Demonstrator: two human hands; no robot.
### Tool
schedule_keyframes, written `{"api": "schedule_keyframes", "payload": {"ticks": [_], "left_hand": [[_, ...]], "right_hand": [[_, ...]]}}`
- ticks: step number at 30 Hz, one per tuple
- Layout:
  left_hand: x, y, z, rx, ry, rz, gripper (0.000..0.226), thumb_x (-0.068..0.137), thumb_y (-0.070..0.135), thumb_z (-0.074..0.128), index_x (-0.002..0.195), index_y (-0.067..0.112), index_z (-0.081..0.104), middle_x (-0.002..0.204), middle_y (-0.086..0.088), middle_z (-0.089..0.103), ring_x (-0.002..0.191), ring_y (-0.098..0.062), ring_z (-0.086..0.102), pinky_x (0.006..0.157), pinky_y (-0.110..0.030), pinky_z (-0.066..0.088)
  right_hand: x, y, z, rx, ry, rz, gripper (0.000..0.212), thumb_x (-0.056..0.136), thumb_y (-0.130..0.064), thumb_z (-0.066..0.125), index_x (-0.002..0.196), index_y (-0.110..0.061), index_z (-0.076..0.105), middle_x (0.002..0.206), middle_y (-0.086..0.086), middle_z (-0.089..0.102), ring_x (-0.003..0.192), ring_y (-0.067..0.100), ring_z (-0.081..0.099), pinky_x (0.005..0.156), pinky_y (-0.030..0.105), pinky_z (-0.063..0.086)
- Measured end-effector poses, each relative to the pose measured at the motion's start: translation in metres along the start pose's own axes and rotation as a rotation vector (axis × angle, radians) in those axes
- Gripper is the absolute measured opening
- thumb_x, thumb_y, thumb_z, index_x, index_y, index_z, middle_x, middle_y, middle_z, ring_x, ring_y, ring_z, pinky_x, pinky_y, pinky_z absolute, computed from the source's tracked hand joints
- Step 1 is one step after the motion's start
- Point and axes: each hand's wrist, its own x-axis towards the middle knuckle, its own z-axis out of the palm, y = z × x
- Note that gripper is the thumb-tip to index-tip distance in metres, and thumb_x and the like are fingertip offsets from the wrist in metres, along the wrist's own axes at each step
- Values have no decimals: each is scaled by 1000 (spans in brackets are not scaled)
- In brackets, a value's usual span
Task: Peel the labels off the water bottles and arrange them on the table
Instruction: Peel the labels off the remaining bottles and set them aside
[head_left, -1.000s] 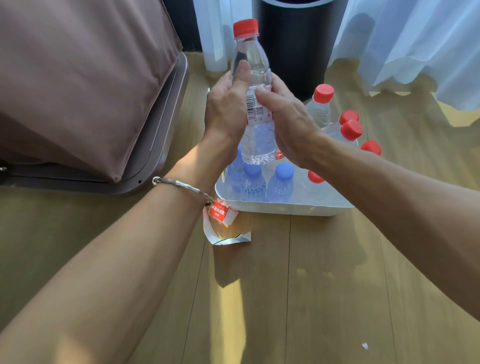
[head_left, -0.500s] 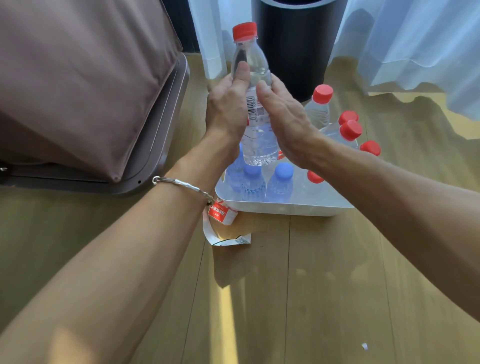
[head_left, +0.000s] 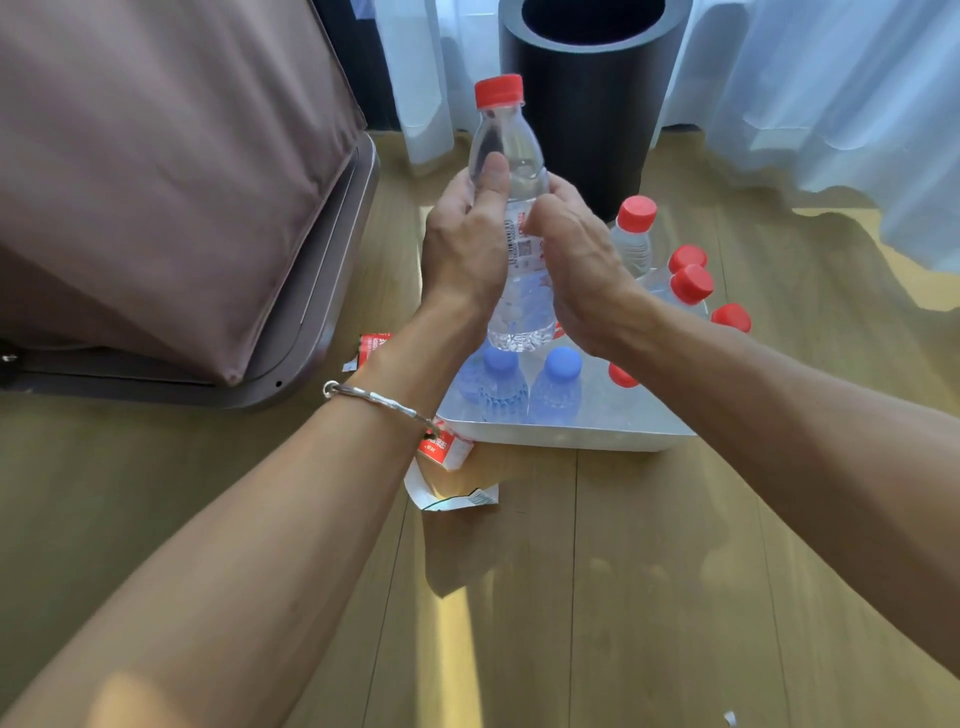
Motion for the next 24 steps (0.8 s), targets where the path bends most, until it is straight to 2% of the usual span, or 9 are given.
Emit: {"api": "schedule_keyframes", "payload": {"ticks": [4,9,13,15,17,19,20,23,24], "left_hand": [[-1,1,-4,20,-10,8,34,88,52,47,88,26,68,86,-3,73,87,-28,71,86,-57,55],[-2,5,-2,58,-43,80,25,98,42,48,97,27,67,90,-1,74,86,-21,71,86,-51,56],[-4,9,-2,47,-55,43,29,101,41,46,106,22,67,95,-5,74,89,-23,71,87,-50,56],[-2,11,-4,36,-60,23,33,99,46,47,102,21,69,91,-5,74,88,-24,72,86,-49,57],[2,14,-8,-10,-41,-15,36,97,49,49,93,20,71,83,-3,75,82,-23,72,82,-45,59],[10,18,-14,-92,-3,-70,39,98,47,51,87,15,69,76,-2,73,76,-21,71,77,-40,57],[13,20,-18,-134,5,-86,43,96,50,53,91,10,68,80,-6,74,77,-24,71,78,-42,58],[20,31,-22,-184,36,-91,75,83,63,54,119,-3,58,102,-21,72,88,-34,73,81,-51,60],[19,36,-23,-175,36,-80,77,83,62,54,123,-4,54,105,-22,71,88,-33,74,80,-50,60]], "right_hand": [[1,2,1,-15,-7,7,52,78,-13,45,129,-10,50,89,5,61,79,15,61,69,30,54],[-1,3,1,18,15,-60,42,91,3,48,131,-8,45,87,4,61,68,5,64,61,23,52],[1,0,-2,-14,-39,-55,45,80,-9,52,125,-9,51,92,8,63,81,15,65,70,30,55],[1,-2,-4,-52,-79,-70,41,82,-9,49,123,-8,53,92,9,61,84,17,62,74,32,55],[0,-4,-5,-88,-121,-84,48,81,-15,50,128,-9,51,95,7,62,85,14,63,77,30,55],[-1,-7,-5,-89,-165,-73,57,81,-19,52,138,-14,46,105,7,64,93,13,65,82,30,55],[0,-8,-4,-90,-188,-65,62,82,-21,55,143,-17,42,111,8,64,98,15,66,85,32,55],[3,-13,4,-169,-213,-64,86,83,-30,67,155,-27,20,133,7,55,118,18,61,99,40,52],[4,-14,7,-184,-214,-74,91,85,-26,69,156,-28,12,134,5,53,121,19,59,102,40,51]]}}
